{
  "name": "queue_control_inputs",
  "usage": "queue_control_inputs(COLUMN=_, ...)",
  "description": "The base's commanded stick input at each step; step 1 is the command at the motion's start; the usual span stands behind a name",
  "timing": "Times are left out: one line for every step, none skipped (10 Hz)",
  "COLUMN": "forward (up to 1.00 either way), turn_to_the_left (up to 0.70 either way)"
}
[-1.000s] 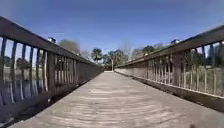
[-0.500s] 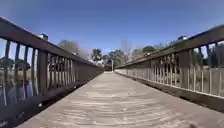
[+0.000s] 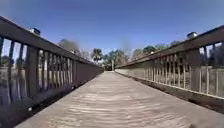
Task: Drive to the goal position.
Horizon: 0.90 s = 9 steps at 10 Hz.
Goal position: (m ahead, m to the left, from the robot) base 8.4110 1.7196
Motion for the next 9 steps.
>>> queue_control_inputs(forward=0.7, turn_to_the_left=0.0)
queue_control_inputs(forward=0.7, turn_to_the_left=0.0)
queue_control_inputs(forward=0.7, turn_to_the_left=0.0)
queue_control_inputs(forward=0.7, turn_to_the_left=0.0)
queue_control_inputs(forward=0.7, turn_to_the_left=0.0)
queue_control_inputs(forward=0.7, turn_to_the_left=0.0)
queue_control_inputs(forward=0.7, turn_to_the_left=0.0)
queue_control_inputs(forward=0.7, turn_to_the_left=0.0)
queue_control_inputs(forward=0.7, turn_to_the_left=0.0)
